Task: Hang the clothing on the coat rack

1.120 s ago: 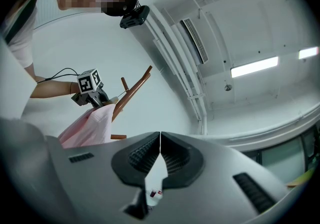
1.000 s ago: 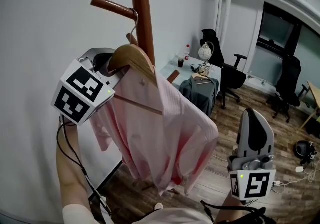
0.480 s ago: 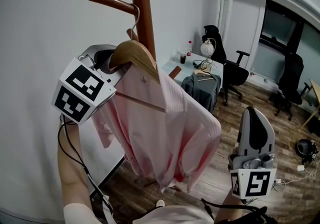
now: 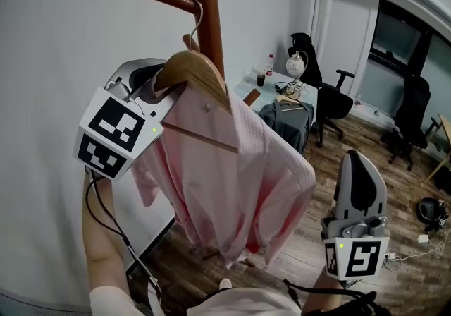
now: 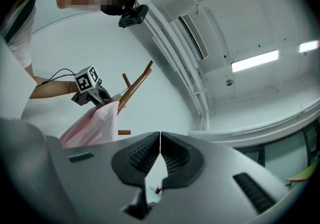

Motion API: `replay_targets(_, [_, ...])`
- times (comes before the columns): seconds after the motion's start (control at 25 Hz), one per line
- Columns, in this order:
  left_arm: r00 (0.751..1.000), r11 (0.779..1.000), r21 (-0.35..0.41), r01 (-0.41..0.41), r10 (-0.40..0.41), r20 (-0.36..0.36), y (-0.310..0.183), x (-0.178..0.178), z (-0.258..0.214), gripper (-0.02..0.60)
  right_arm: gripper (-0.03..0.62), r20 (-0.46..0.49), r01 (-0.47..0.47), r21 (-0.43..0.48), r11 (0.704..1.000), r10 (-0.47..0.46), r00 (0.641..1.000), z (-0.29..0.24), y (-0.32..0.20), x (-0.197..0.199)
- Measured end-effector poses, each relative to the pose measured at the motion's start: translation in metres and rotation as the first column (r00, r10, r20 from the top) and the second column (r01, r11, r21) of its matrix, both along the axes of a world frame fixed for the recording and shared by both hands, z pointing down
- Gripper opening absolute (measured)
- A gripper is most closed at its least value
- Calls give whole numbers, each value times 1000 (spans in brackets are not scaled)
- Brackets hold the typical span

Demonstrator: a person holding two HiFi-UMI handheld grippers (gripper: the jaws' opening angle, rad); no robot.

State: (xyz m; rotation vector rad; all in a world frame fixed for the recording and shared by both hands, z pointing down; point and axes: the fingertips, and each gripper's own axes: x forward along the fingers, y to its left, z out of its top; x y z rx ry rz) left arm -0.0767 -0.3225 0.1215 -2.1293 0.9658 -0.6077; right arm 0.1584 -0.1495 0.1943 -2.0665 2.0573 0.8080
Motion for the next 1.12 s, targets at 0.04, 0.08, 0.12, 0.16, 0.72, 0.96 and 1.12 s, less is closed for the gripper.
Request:
replay_targets(0.04, [1000,1000,5,4,-4,-2,1,-1,0,158,21,-1,2,-2,1000,-2,1000,1,0,0])
replay_targets(0.08, [1000,1000,13,9,-9,-2,2,-2,0,163,21,-1,4,-3,1000,-4,1000,1,0,0])
replay_targets(0.12, [1000,1000,21,16,-16,-1,3,-3,0,170,21,-2,7,-4,1000,-7,1000,2,0,-1])
replay_targets(0.16, [1000,999,29,22,-22,-1,3,-5,-1,179,21,-1,9,-4,1000,-9,1000,2,-1,-1])
replay_targets(0.72, [1000,997,76,-6,8,-20,11,-10,-9,230,21,-2,21,-11,1000,-21,1000,0,-4,-5])
replay_targets(0.96, [998,995,97,-25,30,-50,22,-11,-11,230,21,2,24,-7,1000,-24,1000,4,-3,-3])
replay_targets(1.12, [998,993,120,-14,21,-56,30,-16,-10,230,21,1,35,-4,999,-35,999,4,-3,-5])
